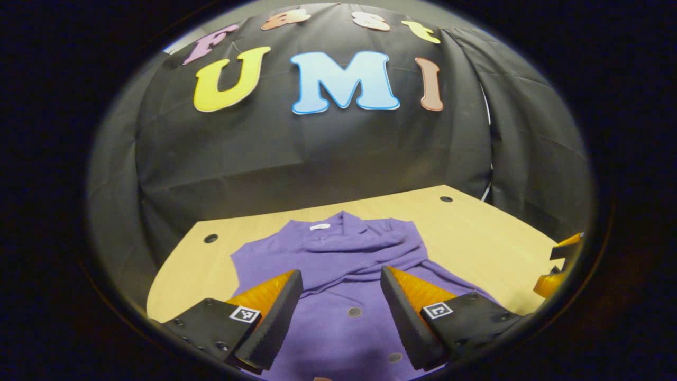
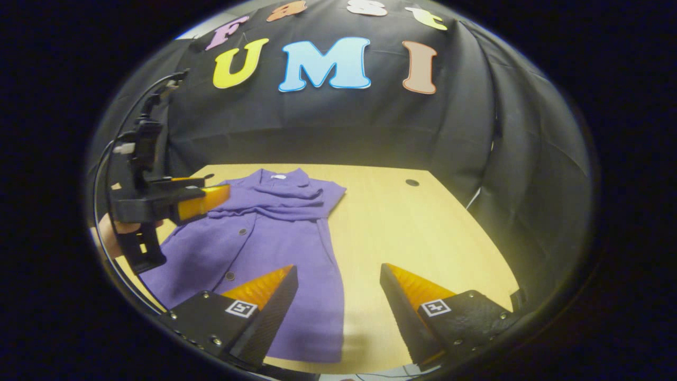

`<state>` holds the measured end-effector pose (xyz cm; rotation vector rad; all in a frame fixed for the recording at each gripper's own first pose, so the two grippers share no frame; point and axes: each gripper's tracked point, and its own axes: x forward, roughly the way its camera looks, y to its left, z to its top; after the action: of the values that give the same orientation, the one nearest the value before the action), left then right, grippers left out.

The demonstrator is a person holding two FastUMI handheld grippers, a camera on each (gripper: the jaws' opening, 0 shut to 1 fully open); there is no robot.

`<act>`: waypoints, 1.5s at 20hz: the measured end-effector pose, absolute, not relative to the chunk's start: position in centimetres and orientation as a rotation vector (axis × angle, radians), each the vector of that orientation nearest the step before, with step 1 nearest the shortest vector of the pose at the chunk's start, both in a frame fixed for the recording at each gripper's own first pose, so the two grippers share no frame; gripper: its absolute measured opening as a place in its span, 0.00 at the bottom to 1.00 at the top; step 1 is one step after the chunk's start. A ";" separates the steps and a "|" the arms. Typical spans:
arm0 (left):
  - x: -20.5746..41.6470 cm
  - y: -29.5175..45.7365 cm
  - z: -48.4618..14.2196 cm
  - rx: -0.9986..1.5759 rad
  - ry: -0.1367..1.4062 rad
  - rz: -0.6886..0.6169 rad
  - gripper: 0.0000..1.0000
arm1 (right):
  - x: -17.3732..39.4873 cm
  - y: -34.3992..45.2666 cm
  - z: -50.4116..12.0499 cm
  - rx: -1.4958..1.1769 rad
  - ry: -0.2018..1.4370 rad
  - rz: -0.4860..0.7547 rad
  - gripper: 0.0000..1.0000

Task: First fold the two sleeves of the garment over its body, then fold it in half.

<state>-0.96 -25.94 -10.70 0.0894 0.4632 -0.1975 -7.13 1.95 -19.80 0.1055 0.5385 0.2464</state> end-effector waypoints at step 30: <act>-31.0 0.7 -25.8 0.047 0.756 0.013 0.99 | -14.9 2.7 -30.2 0.172 0.800 0.177 0.97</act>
<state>-31.00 0.71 -25.78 0.0470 0.7556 0.0133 -14.94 2.70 -30.20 0.1717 0.7996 0.1769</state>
